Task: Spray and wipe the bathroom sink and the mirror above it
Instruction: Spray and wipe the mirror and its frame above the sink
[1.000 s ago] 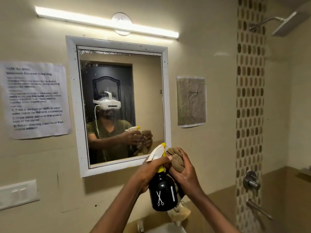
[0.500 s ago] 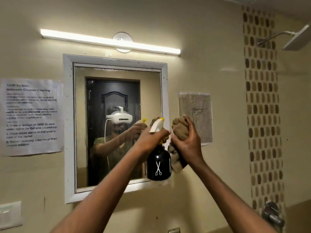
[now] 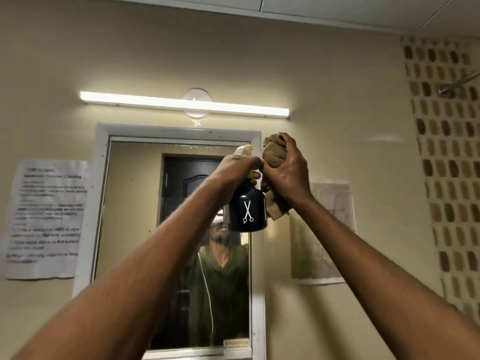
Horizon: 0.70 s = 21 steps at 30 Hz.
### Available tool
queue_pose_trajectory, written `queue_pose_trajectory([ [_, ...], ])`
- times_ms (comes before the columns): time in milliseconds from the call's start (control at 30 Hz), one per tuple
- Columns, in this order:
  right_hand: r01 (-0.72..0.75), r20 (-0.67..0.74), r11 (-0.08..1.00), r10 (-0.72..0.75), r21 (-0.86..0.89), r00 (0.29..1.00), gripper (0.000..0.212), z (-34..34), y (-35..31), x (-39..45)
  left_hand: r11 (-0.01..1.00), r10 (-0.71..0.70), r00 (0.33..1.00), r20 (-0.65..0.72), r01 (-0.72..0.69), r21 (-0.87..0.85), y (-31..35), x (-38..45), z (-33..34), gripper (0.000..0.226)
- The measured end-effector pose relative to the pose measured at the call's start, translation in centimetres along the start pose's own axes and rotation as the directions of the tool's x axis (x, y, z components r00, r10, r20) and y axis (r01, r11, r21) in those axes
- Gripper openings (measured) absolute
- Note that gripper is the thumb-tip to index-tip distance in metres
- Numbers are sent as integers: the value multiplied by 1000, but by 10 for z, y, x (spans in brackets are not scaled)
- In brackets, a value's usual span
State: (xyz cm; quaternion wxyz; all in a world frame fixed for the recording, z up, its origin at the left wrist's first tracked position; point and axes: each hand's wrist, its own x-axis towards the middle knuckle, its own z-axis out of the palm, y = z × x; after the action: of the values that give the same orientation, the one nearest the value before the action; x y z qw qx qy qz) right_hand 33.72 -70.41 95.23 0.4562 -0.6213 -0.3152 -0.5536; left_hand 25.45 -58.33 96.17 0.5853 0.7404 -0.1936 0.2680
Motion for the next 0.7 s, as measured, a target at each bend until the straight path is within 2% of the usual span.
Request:
queue_pose_trajectory([
  [67, 19, 10, 1000, -19, -14, 1000, 74, -4, 3, 5, 1000, -3, 1000, 12, 3, 28, 0, 3, 0, 29],
  [200, 33, 45, 997, -30, -65, 999, 76, -12, 10, 13, 999, -11, 999, 32, 9, 53, -3, 7, 6, 12],
  [367, 11, 28, 995, -9, -98, 1000, 80, -22, 13, 20, 998, 14, 978, -208, -2, 57, -3, 13, 12, 14],
  [500, 23, 34, 993, -19, -119, 999, 77, -27, 16, 23, 998, -60, 995, -80, 62, 19, -5, 13, 17, 16],
  [567, 39, 42, 991, -34, -127, 999, 75, -29, 17, 24, 998, -57, 995, -78, 59, 34, -8, 14, 21, 14],
  [700, 54, 61, 987, -45, -154, 997, 74, -30, 19, 26, 997, 25, 965, -262, -6, 71, -9, 15, 24, 15],
])
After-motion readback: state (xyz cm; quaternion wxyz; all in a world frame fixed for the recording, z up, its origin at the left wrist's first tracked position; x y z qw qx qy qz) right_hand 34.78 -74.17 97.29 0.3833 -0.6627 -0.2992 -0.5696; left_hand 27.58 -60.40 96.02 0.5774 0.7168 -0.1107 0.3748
